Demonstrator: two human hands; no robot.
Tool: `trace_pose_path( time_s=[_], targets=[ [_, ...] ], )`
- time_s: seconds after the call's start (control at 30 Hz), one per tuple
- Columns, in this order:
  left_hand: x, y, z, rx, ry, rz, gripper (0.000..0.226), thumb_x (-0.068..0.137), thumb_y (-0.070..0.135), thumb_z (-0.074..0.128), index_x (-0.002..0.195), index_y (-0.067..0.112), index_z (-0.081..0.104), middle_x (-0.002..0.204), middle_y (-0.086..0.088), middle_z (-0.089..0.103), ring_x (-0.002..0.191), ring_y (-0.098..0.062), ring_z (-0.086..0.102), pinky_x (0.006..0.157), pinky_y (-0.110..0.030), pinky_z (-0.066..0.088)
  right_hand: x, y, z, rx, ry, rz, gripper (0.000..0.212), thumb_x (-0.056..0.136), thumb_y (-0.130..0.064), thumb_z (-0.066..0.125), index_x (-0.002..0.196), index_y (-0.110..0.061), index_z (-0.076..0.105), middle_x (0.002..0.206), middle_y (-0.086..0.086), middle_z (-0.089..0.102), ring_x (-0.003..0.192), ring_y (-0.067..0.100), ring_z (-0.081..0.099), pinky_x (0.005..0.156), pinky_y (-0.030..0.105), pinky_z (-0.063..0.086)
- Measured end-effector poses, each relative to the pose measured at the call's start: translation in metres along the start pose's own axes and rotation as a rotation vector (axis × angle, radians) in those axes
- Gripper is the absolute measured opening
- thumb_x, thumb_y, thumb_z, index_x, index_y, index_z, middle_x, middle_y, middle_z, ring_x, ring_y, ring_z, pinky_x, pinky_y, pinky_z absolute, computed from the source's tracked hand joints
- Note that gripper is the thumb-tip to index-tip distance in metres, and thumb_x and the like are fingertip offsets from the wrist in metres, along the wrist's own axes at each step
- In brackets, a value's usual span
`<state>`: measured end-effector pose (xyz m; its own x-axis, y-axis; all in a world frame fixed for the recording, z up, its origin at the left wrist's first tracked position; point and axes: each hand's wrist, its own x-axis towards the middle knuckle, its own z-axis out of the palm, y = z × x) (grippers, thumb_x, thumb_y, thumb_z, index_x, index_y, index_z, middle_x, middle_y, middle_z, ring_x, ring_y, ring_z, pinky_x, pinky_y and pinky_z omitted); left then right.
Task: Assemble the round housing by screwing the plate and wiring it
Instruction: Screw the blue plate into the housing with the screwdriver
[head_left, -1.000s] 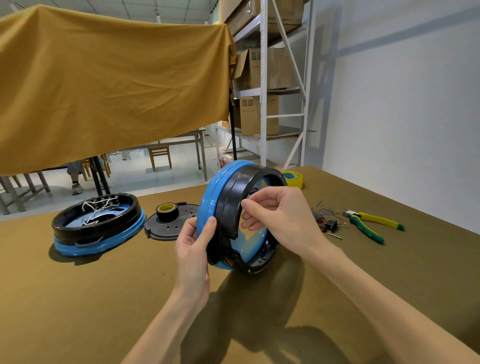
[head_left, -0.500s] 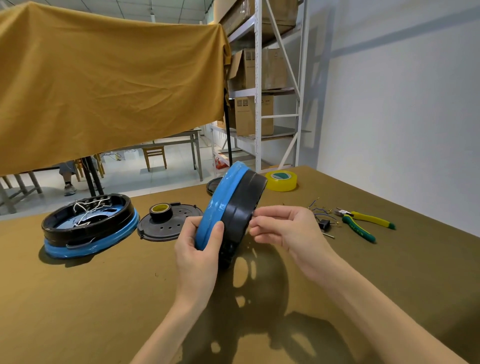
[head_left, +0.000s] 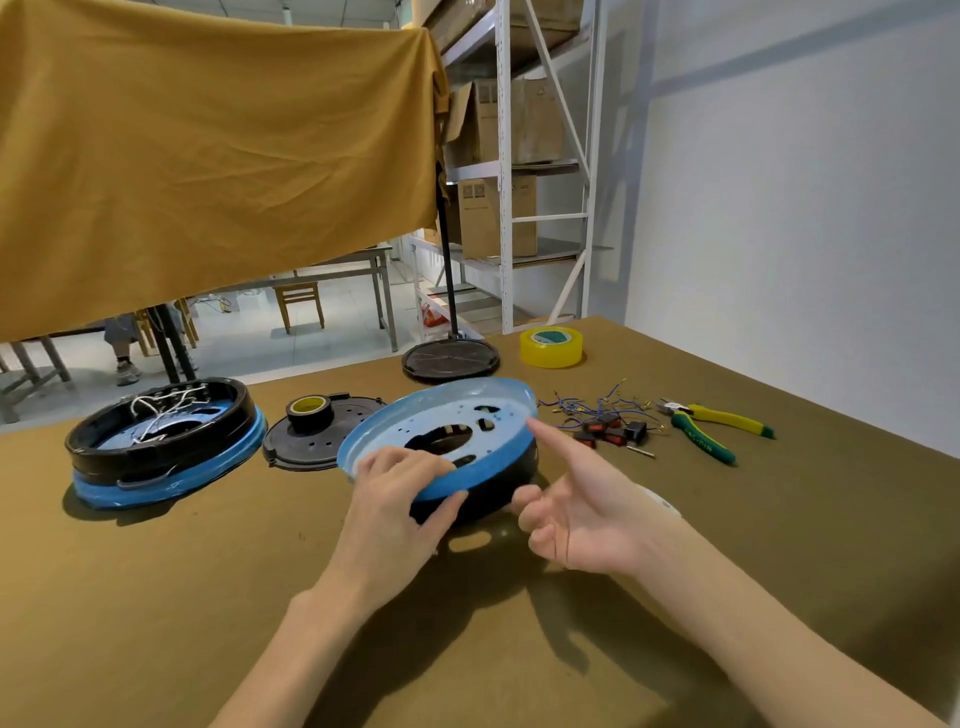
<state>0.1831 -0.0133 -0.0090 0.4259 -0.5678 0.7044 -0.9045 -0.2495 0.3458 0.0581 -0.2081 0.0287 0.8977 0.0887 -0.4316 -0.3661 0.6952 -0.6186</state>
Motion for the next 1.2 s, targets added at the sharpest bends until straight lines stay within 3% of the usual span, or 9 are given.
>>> trace_pose_path(
  time_s=[0.17, 0.27, 0.37, 0.47, 0.57, 0.63, 0.83, 1.03, 1.2],
  targets=[
    [-0.004, 0.001, 0.002, 0.059, 0.078, 0.029, 0.023, 0.087, 0.041, 0.076, 0.103, 0.025, 0.073, 0.110, 0.012, 0.064, 0.112, -0.010, 0.053, 0.101, -0.035, 0.041, 0.017, 0.013, -0.007, -0.156, 0.154, 0.038, 0.091, 0.063, -0.053, 0.092, 0.136, -0.019, 0.050, 0.065, -0.004, 0.049, 0.046, 0.008, 0.047, 0.042, 0.020, 0.037],
    [-0.012, 0.012, -0.007, -0.135, 0.303, -0.209, 0.038, 0.095, 0.058, 0.058, 0.076, 0.025, 0.062, 0.071, 0.012, 0.058, 0.072, -0.009, 0.055, 0.070, -0.021, 0.041, 0.021, 0.006, -0.005, -0.142, 0.179, 0.047, 0.078, 0.068, -0.052, 0.090, 0.122, -0.011, 0.051, 0.061, -0.006, 0.044, 0.043, 0.007, 0.044, 0.040, 0.022, 0.033],
    [-0.013, 0.026, -0.016, -0.351, -0.011, -0.727, 0.077, 0.087, 0.083, 0.035, 0.069, 0.015, 0.067, 0.055, 0.003, 0.064, 0.051, -0.007, 0.060, 0.058, -0.030, 0.051, 0.022, -0.002, -0.001, -0.103, 0.144, 0.055, 0.069, 0.073, -0.053, 0.088, 0.115, -0.012, 0.052, 0.060, -0.005, 0.043, 0.042, 0.007, 0.044, 0.039, 0.022, 0.033],
    [-0.004, 0.030, -0.011, -0.831, -0.401, -1.195, 0.088, 0.073, 0.080, 0.051, 0.107, 0.001, 0.069, 0.093, -0.013, 0.079, 0.082, -0.022, 0.078, 0.071, -0.039, 0.063, 0.027, -0.002, 0.007, -0.075, 0.124, 0.058, 0.063, 0.074, -0.050, 0.087, 0.107, -0.011, 0.050, 0.059, -0.004, 0.043, 0.043, 0.007, 0.042, 0.040, 0.022, 0.032],
    [-0.001, 0.026, -0.003, -1.262, -0.354, -1.259, 0.094, 0.075, 0.068, 0.070, 0.142, 0.007, 0.047, 0.130, -0.023, 0.066, 0.115, -0.032, 0.069, 0.094, -0.043, 0.057, 0.036, 0.010, 0.015, -0.036, 0.111, 0.055, 0.050, 0.080, -0.039, 0.084, 0.099, -0.009, 0.049, 0.058, -0.004, 0.040, 0.041, 0.009, 0.041, 0.038, 0.024, 0.035],
    [-0.004, 0.021, 0.001, -1.356, -0.265, -1.276, 0.090, 0.071, 0.062, 0.078, 0.139, 0.011, 0.048, 0.125, -0.024, 0.070, 0.113, -0.031, 0.071, 0.095, -0.043, 0.057, 0.039, 0.020, 0.018, 0.009, 0.106, 0.055, 0.040, 0.080, -0.031, 0.083, 0.090, -0.008, 0.051, 0.058, -0.004, 0.039, 0.042, 0.009, 0.040, 0.040, 0.024, 0.036],
    [-0.009, 0.014, 0.011, -1.066, -0.024, -1.265, 0.060, 0.071, 0.052, 0.085, 0.112, 0.017, 0.060, 0.097, -0.012, 0.079, 0.088, -0.020, 0.078, 0.073, -0.036, 0.064, 0.043, 0.035, 0.019, 0.080, 0.071, 0.083, 0.036, 0.076, -0.019, 0.087, 0.066, -0.012, 0.053, 0.058, -0.005, 0.038, 0.044, 0.010, 0.039, 0.044, 0.022, 0.035],
    [-0.001, 0.001, -0.014, -1.085, -0.198, -1.351, 0.070, 0.069, 0.047, 0.086, 0.116, 0.006, 0.055, 0.099, -0.023, 0.077, 0.092, -0.032, 0.078, 0.075, -0.040, 0.065, 0.040, 0.042, 0.017, 0.121, 0.003, 0.094, 0.045, 0.075, -0.027, 0.092, 0.099, -0.007, 0.059, 0.069, -0.001, 0.053, 0.049, 0.011, 0.048, 0.048, 0.023, 0.046],
    [-0.003, -0.002, -0.027, -1.196, -0.269, -1.403, 0.083, 0.062, 0.043, 0.086, 0.126, 0.006, 0.049, 0.110, -0.028, 0.074, 0.099, -0.035, 0.076, 0.072, -0.041, 0.065, 0.029, 0.036, -0.003, 0.119, -0.091, 0.066, 0.080, 0.082, -0.022, 0.084, 0.146, -0.004, 0.039, 0.090, 0.010, 0.062, 0.059, 0.015, 0.055, 0.054, 0.027, 0.055]
  ],
)
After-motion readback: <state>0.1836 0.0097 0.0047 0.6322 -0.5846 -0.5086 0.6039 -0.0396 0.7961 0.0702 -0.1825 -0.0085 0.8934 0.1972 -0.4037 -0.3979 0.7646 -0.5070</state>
